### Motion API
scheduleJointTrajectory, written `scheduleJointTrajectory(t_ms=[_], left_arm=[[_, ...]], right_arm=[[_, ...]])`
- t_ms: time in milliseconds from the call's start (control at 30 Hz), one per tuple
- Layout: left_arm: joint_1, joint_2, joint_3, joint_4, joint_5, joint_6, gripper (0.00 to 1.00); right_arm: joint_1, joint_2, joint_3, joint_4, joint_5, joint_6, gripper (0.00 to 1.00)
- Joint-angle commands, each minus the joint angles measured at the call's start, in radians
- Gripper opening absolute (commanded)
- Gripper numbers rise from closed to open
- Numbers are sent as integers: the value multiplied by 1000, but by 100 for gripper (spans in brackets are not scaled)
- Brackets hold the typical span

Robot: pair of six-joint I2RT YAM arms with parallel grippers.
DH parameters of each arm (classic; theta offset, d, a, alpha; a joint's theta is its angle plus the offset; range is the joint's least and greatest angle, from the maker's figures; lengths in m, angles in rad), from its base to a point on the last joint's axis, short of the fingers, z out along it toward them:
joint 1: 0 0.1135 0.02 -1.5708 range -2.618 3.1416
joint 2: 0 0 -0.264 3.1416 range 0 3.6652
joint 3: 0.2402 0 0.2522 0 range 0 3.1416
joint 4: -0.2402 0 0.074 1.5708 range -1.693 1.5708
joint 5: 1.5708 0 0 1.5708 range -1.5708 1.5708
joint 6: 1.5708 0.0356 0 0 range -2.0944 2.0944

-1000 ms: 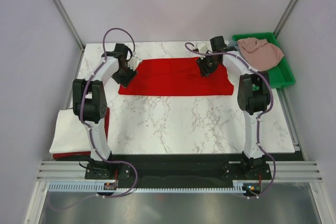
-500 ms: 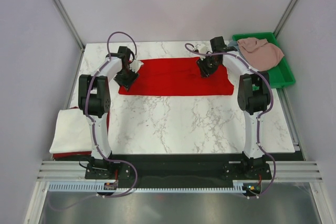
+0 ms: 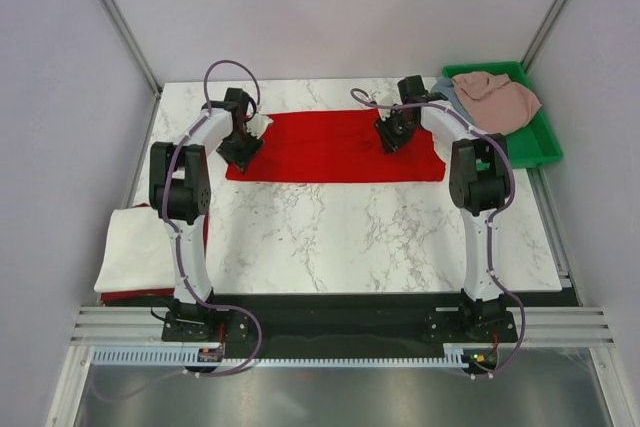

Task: Fold and stack the t-shirts
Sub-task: Fold the tshirt

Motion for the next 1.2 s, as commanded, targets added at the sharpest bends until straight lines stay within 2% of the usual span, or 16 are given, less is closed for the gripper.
scheduleJointTrajectory(t_ms=[0,200,433,600,767,867,900,933,1033,1133,1167], left_arm=[[0,-6,31,19,-7,-27,56],[-1,-9,26,19,-15,-33,56],[-1,-20,19,19,-18,-35,56],[-1,-57,-27,19,-20,-27,56],[-10,-150,-108,91,-150,48,55],[-12,-192,-121,93,-161,65,56],[-10,-201,-124,91,-161,67,56],[-12,-209,-131,90,-159,70,56],[-12,-252,-159,85,-138,91,57],[-10,-296,-200,87,-98,169,59],[-12,-325,-214,91,-81,239,60]], right_arm=[[1,21,46,3,3,-12,41],[1,22,64,1,20,-21,24],[25,-40,77,21,89,-65,18],[77,-44,87,122,195,-116,16],[142,38,210,209,292,-133,13],[163,101,300,263,370,-102,20],[167,127,317,274,402,-95,26],[170,133,337,289,417,-87,38],[174,106,296,343,471,-69,47],[173,16,201,360,519,-46,50],[170,-16,167,365,520,-33,50]])
